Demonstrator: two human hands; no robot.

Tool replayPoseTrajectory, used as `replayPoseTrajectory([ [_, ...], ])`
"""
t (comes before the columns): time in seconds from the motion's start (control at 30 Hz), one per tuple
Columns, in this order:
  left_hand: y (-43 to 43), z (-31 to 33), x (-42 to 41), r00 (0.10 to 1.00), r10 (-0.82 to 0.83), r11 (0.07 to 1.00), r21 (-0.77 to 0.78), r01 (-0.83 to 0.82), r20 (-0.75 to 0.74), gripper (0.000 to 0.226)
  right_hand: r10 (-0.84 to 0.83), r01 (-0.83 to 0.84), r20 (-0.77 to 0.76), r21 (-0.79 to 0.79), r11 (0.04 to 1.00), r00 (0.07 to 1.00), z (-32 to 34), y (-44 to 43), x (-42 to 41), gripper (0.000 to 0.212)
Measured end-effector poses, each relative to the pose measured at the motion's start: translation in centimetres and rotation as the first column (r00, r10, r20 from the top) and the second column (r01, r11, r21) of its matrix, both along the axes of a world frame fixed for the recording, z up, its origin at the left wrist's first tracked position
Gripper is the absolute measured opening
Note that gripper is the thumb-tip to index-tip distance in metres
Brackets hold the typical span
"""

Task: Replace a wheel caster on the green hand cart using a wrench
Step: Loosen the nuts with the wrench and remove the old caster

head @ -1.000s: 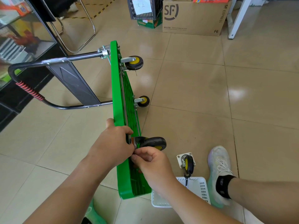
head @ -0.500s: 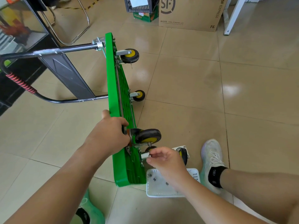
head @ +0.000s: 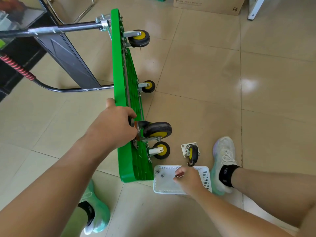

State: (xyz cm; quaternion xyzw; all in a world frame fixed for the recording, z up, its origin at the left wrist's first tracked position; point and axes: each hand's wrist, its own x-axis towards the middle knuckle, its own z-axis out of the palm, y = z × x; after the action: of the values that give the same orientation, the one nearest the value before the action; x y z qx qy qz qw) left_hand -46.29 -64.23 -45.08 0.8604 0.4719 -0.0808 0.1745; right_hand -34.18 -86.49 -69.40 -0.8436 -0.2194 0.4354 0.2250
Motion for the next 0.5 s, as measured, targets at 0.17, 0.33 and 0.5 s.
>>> replayPoseTrajectory([
  [0.17, 0.0, -0.1, 0.0, 1.0, -0.008, 1.0, 0.007, 0.008, 0.001, 0.041, 0.063, -0.063, 0.021, -0.02, 0.998, 0.998, -0.9, 0.2, 0.2, 0.021],
  [0.33, 0.1, -0.2, -0.1, 1.0, -0.009, 1.0, 0.01, 0.009, 0.027, 0.041, -0.021, 0.015, 0.056, 0.105, 0.994, 0.998, 2.1, 0.7, 0.6, 0.017],
  [0.5, -0.2, 0.1, 0.0, 1.0, -0.01, 1.0, -0.007, 0.01, 0.026, 0.039, -0.204, 0.132, 0.103, 0.477, 0.869, 0.974, 10.6, 3.2, 1.8, 0.029],
])
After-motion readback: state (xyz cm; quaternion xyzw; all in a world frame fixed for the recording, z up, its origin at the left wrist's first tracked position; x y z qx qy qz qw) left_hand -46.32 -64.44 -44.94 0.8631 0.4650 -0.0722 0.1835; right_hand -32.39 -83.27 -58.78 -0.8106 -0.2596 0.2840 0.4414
